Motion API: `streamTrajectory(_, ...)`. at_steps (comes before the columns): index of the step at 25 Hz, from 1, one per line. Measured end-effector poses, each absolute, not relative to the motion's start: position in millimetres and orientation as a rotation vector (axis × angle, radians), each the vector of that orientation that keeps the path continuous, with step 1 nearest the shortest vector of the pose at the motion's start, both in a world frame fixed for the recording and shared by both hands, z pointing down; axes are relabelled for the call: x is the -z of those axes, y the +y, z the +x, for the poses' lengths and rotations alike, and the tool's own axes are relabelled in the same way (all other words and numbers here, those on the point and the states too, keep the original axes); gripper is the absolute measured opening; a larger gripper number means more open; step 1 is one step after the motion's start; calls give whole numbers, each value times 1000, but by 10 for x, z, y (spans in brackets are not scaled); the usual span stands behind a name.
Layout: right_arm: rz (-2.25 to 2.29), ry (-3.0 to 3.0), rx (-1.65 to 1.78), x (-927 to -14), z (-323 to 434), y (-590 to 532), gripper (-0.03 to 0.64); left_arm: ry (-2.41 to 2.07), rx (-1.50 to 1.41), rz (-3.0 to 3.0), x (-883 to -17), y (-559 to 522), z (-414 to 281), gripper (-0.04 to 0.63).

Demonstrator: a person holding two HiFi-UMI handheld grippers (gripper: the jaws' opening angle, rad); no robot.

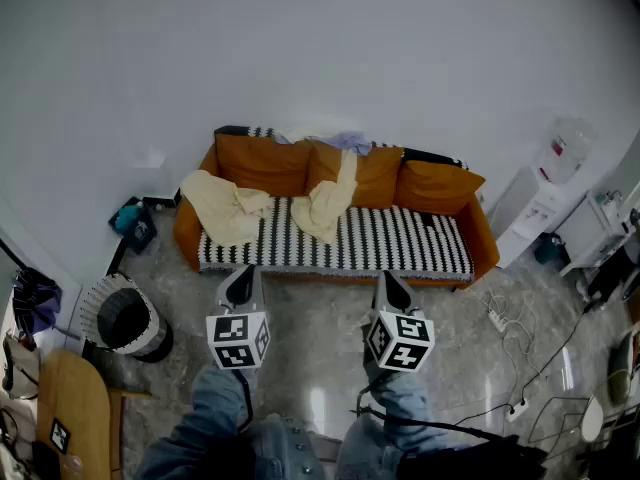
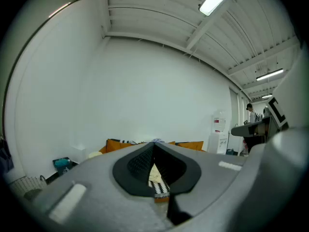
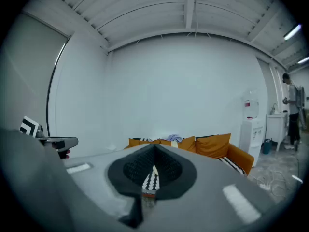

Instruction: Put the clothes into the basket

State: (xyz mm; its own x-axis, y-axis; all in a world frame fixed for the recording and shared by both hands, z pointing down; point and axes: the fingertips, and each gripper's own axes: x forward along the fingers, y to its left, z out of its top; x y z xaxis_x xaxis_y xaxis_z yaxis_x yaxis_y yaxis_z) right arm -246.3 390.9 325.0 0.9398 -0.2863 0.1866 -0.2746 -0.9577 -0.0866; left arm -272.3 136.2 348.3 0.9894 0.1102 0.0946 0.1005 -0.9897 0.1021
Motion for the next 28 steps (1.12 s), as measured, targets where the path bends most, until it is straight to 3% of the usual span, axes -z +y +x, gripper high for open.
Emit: streamTrajectory(28,-2983,346,373,-3584,-2162,3592,3,210,-199,3014,-3751,1010,-2388,2)
